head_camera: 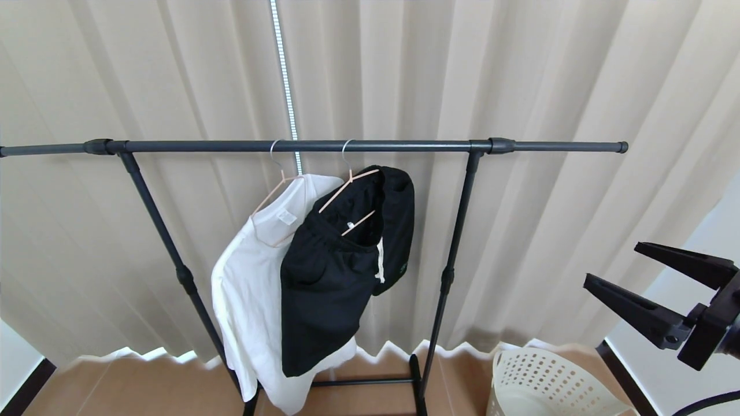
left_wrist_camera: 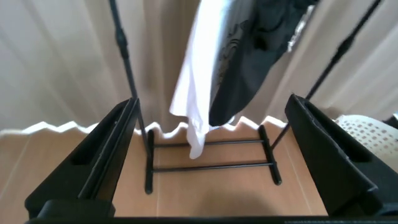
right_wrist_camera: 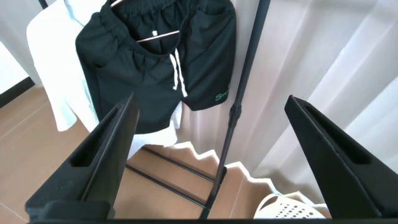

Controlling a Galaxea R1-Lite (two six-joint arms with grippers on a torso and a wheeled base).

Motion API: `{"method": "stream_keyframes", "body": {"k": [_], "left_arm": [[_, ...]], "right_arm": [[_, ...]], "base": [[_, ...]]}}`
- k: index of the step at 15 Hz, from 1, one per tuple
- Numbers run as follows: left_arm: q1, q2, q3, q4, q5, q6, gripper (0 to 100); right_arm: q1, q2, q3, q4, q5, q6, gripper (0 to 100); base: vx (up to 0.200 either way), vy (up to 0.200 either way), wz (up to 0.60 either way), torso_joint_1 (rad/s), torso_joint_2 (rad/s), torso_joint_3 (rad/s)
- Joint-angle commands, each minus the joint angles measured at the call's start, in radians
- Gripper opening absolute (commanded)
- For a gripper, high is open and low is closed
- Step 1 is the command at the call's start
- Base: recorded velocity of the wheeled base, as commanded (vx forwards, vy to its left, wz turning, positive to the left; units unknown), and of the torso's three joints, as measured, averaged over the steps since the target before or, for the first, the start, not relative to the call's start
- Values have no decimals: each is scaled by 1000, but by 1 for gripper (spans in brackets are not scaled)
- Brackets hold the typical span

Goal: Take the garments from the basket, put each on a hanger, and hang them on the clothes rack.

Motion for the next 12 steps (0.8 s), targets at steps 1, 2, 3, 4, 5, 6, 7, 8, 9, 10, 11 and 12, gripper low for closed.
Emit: {"method": "stream_keyframes", "body": {"k": [1, 2, 3, 4, 5, 6, 7, 8, 9, 10, 11, 12], "left_arm": [[-7, -51, 12, 1, -7, 2, 100], [17, -88, 13, 1, -9, 9, 100], [32, -108, 16, 0, -1, 21, 100], [29, -108, 15, -3, -1, 9, 100], [31, -108, 16, -3, -1, 5, 100], [29, -108, 15, -3, -1, 5, 100], [29, -108, 16, -3, -1, 5, 100], [29, -108, 16, -3, -1, 5, 100], [29, -108, 16, -3, -1, 5, 100], [29, -108, 16, -3, -1, 5, 100], [29, -108, 16, -3, -1, 5, 100], [29, -108, 16, -3, -1, 5, 100]], "right_arm": [[0, -138, 56, 29, -46, -3, 100], [0, -190, 66, 74, -68, -5, 100], [0, -236, 73, 115, -83, -3, 100], [0, -330, 99, 181, -88, -5, 100], [0, -383, 113, 221, -88, -8, 100], [0, -414, 118, 249, -88, -8, 100], [-6, -463, 125, 290, -89, -8, 100], [-9, -477, 135, 295, -96, -7, 100], [-14, -534, 187, 298, -135, -11, 100], [-12, -583, 228, 299, -155, -23, 100], [-15, -624, 256, 299, -163, -39, 100], [-18, -667, 274, 301, -171, -42, 100]], "base": [[0, 0, 0, 0, 0, 0], [0, 0, 0, 0, 0, 0], [0, 0, 0, 0, 0, 0], [0, 0, 0, 0, 0, 0], [0, 0, 0, 0, 0, 0], [0, 0, 0, 0, 0, 0], [0, 0, 0, 0, 0, 0], [0, 0, 0, 0, 0, 0], [0, 0, 0, 0, 0, 0], [0, 0, 0, 0, 0, 0], [0, 0, 0, 0, 0, 0], [0, 0, 0, 0, 0, 0]]}}
